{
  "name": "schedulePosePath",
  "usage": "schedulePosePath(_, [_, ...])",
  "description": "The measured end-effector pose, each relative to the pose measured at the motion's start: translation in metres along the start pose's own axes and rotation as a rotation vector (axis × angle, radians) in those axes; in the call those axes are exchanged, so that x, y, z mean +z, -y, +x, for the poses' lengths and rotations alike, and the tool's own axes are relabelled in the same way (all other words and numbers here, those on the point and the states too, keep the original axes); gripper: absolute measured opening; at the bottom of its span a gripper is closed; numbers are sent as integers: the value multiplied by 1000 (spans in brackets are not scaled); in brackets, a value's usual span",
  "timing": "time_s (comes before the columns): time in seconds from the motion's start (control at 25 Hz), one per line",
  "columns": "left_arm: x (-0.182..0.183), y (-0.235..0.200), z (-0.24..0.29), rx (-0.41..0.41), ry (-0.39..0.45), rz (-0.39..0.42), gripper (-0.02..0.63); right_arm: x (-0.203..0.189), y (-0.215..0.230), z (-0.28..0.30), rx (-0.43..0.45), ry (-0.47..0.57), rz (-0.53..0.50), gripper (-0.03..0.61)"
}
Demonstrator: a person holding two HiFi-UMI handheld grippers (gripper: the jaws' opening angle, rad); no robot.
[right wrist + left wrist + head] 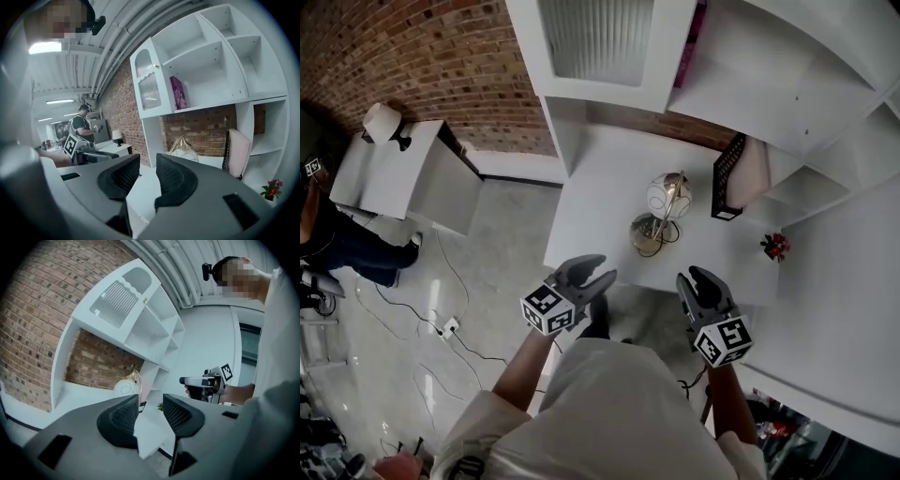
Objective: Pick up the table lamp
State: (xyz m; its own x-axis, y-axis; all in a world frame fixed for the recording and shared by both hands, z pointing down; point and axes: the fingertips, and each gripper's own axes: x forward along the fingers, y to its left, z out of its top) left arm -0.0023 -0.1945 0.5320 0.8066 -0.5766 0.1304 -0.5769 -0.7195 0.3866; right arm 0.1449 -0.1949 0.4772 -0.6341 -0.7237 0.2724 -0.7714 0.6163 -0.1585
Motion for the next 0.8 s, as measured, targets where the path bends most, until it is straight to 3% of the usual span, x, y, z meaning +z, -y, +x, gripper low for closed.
schedulePosePath(0.44, [-6,-48,38,-128,-85,-17,179,0,27,57,-73,-12,46,130])
schedulePosePath(0.8, [-41,-79,56,-129,-144,-70,179,-4,49,87,-78,-47,111,153])
